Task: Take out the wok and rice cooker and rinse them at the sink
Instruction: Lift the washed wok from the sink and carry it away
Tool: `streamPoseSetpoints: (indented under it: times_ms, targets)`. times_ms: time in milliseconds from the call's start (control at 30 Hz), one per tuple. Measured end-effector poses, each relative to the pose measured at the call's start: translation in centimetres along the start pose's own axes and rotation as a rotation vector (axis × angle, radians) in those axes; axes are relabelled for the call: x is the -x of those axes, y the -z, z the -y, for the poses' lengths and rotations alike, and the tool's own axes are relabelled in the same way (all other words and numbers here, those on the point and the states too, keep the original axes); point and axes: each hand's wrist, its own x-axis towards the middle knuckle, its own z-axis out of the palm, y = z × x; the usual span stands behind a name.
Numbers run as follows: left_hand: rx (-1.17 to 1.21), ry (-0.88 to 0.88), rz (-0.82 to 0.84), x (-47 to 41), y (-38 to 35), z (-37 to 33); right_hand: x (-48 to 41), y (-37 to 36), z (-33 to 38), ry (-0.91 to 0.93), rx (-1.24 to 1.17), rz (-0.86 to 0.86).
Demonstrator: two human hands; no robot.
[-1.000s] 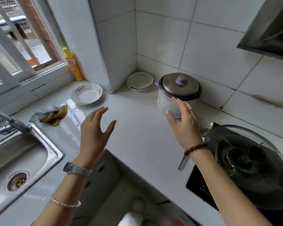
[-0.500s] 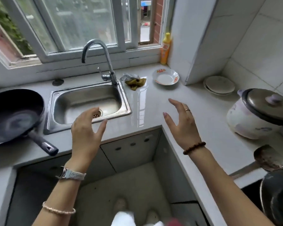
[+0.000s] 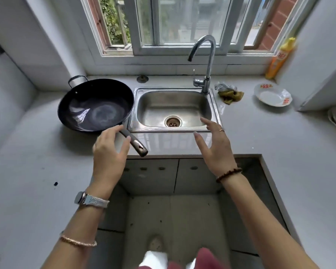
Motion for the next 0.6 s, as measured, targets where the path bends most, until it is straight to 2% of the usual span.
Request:
streamPoseSetpoints:
  times_ms: [133, 300, 467, 600]
  targets:
    - [0.045, 0.107, -0.003, -1.2, 2.4, 4.3, -1.6, -5.2, 2.9, 0.011, -0.121, 0.051]
    - [0.256, 0.374, 0.039, -2.4, 3.2, 8.3, -3.6, -11.0, 4.9, -0.072, -0.230, 0.205]
    - [0.453, 0.574, 0.163, -3.6, 0.4, 11.8, -6.0, -15.7, 5.4, -0.201, -0.248, 0.393]
    - [0.597, 0.842, 0.226, -5.1, -3.7, 13.0, -7.9, -19.5, 4.9, -0.337, -0.153, 0.577]
